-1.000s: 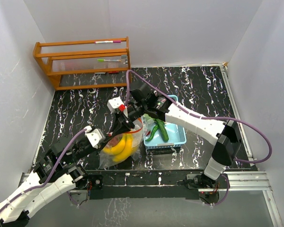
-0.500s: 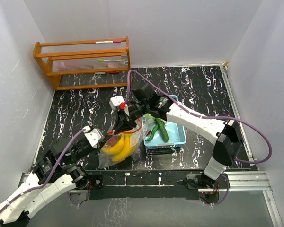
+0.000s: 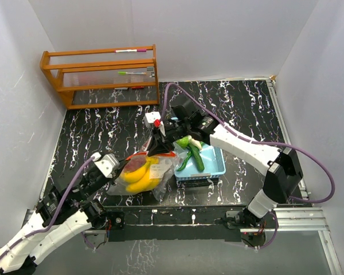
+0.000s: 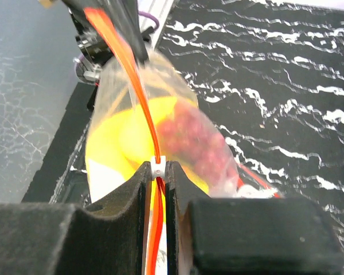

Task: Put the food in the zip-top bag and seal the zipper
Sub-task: Zip the zipper food storage bag, then place the zipper food storage bag at the center of the board, then pick up the zipper food storage bag at the center of the board.

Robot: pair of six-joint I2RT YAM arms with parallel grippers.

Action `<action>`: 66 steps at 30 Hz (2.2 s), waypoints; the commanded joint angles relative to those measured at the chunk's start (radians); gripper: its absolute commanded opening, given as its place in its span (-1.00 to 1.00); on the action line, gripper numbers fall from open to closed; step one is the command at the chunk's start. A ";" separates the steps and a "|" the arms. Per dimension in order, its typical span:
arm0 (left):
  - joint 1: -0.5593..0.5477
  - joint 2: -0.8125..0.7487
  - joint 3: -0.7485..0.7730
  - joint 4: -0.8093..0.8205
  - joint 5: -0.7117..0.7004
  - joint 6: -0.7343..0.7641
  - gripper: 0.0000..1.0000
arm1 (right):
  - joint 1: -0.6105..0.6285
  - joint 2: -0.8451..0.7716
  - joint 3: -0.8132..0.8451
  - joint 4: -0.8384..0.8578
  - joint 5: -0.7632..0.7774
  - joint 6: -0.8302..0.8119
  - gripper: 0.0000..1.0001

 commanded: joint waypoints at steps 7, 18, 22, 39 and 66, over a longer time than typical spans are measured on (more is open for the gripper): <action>-0.004 -0.090 0.032 0.309 -0.424 0.084 -1.00 | -0.135 -0.105 -0.129 0.028 0.097 0.039 -0.84; -0.004 0.052 0.037 0.484 -0.703 0.198 -1.00 | -0.195 -0.192 -0.239 0.062 0.140 0.074 -0.84; -0.004 0.102 0.031 0.528 -0.716 0.196 -1.00 | -0.202 -0.208 -0.241 0.103 0.222 0.165 -0.69; 0.000 0.374 -0.011 0.940 -0.921 0.411 -0.75 | -0.207 -0.354 -0.291 0.126 0.741 0.680 0.97; 0.177 0.430 0.194 0.291 -0.584 -0.164 0.95 | -0.093 -0.216 -0.448 0.190 0.753 0.817 0.76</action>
